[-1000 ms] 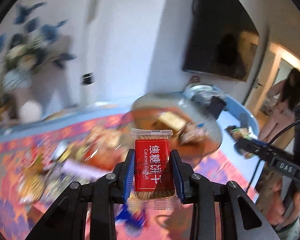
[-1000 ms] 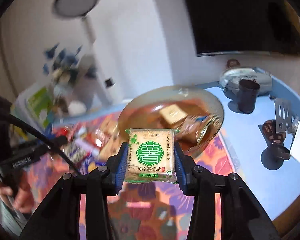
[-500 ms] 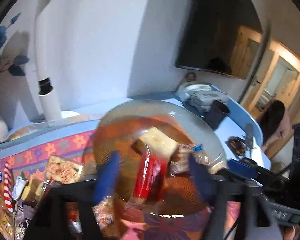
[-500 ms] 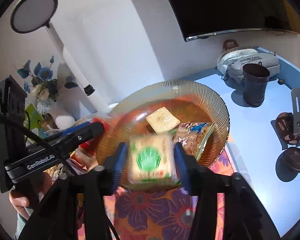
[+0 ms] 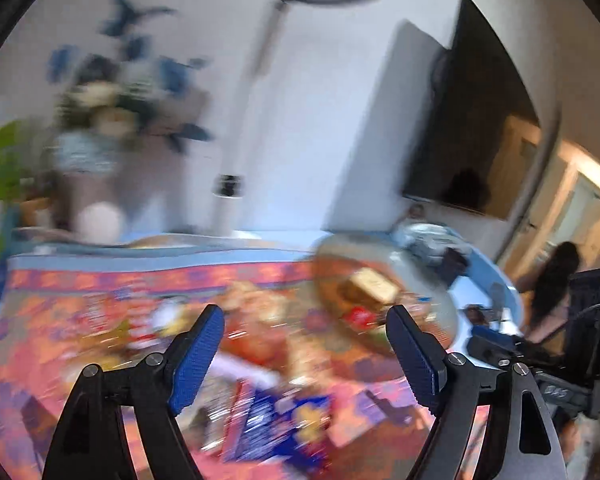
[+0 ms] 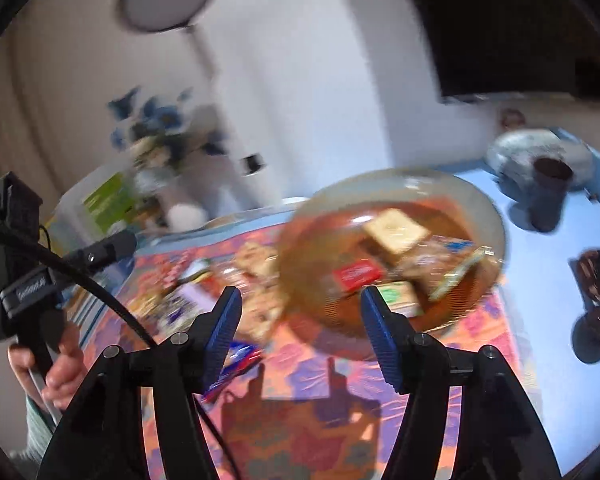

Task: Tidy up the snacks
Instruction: 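Lower both held snacks into the amber bowl and open both tools, then grasp the blue round-biscuit bag with the right tool while the left tool reaches the clear cookie bag, then grasp the clear cookie bag with the left tool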

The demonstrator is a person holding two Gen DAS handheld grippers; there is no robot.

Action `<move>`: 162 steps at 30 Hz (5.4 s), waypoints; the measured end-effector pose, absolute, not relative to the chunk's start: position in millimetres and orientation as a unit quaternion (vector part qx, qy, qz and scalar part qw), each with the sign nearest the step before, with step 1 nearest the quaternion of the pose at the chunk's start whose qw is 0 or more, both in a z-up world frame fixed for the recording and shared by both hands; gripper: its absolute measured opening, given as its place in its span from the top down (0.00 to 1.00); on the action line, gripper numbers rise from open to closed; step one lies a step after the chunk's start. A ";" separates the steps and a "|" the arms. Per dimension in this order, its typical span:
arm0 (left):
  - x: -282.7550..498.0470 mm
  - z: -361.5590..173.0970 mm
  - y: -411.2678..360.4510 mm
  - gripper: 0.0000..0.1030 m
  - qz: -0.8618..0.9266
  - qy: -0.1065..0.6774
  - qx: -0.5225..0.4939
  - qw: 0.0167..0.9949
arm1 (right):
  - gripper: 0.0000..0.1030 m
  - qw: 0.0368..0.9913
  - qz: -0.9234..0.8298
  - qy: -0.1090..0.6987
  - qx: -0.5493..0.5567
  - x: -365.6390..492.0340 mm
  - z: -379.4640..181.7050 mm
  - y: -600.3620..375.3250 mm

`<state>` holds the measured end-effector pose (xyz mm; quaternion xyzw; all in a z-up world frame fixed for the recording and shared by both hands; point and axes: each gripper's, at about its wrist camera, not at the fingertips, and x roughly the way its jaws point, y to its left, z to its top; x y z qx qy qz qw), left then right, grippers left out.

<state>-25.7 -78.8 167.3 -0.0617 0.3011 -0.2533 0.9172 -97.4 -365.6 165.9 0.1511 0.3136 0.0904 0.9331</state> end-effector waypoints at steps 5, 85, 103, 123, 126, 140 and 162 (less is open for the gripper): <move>-52.4 144.9 -6.6 0.22 -0.181 0.308 -0.082 0.930 | 0.27 0.933 0.150 0.304 0.124 -105.2 159.5 -315.6; 47.8 26.3 48.0 0.73 -0.108 0.449 -0.111 0.880 | 0.41 0.865 0.198 0.461 0.014 -63.7 50.0 -190.8; 70.4 39.9 29.5 0.29 -0.140 0.433 0.021 0.890 | 0.41 0.861 0.212 0.458 0.059 -81.5 56.1 -219.5; 29.7 55.8 38.0 0.46 -0.111 0.430 0.045 0.895 | 0.41 0.893 0.226 0.374 0.110 -109.3 106.6 -252.8; 28.6 46.6 44.1 0.34 -0.119 0.441 0.008 0.890 | 0.41 0.890 0.222 0.381 0.115 -111.6 101.3 -258.1; 18.2 65.5 24.9 0.31 -0.127 0.399 -0.007 0.908 | 0.41 0.884 0.209 0.403 0.113 -106.9 84.9 -262.8; 35.1 53.7 59.3 0.53 -0.105 0.407 -0.037 0.907 | 0.41 0.883 0.212 0.400 0.126 -96.2 86.2 -262.8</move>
